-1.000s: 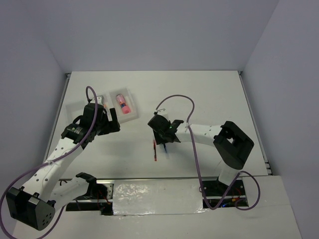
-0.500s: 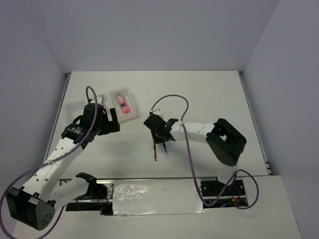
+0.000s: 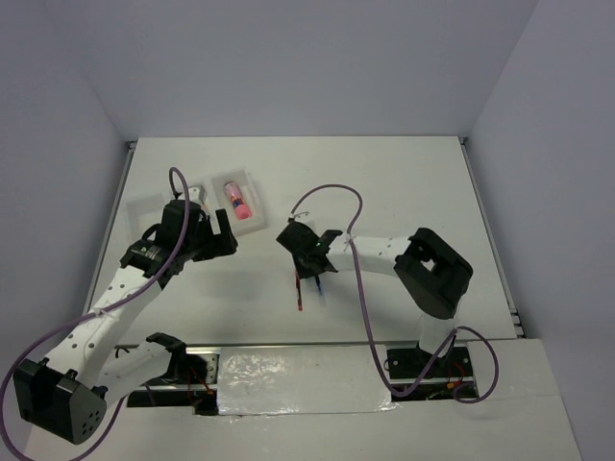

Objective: Sort the stationery into containers
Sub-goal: Pick up the pen from the center of the board.

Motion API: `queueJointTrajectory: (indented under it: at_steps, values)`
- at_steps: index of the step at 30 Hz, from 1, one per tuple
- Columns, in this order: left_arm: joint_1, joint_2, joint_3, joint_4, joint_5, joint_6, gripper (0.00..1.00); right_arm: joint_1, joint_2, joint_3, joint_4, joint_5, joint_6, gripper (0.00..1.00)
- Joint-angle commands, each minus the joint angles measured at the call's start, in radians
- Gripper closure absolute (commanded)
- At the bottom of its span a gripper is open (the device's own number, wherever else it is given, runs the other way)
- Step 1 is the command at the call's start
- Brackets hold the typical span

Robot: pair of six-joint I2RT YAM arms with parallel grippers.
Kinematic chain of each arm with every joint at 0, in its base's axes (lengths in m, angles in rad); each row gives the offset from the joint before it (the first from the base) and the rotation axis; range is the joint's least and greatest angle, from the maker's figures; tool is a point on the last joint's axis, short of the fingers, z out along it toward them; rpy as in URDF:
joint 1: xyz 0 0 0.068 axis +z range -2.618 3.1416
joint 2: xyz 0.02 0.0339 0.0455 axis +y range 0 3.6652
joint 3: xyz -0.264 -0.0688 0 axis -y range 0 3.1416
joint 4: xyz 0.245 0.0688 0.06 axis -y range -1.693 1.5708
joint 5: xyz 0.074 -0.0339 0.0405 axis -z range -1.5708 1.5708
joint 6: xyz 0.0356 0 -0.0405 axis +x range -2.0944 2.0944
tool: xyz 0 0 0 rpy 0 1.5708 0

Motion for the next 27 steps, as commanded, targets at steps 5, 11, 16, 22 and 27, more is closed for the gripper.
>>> queueJointTrajectory:
  at_steps: [5,11,16,22,27]
  values:
    - [-0.008,-0.002,-0.111,0.328,0.408,-0.149,0.01,0.024,-0.277,-0.062,0.079,-0.054,-0.010,0.81]
    - [-0.077,0.022,-0.208,0.656,0.586,-0.339,0.01,0.024,-0.379,-0.109,0.261,-0.293,-0.033,0.82]
    - [-0.108,0.045,-0.191,0.637,0.556,-0.338,0.01,0.024,-0.440,-0.135,0.366,-0.381,-0.014,0.82]
    - [-0.109,0.056,-0.208,0.695,0.581,-0.355,0.26,0.027,-0.394,-0.065,0.363,-0.448,-0.011,0.81]
    - [-0.108,0.071,-0.183,0.625,0.519,-0.315,0.40,0.028,-0.402,-0.063,0.398,-0.487,-0.002,0.80]
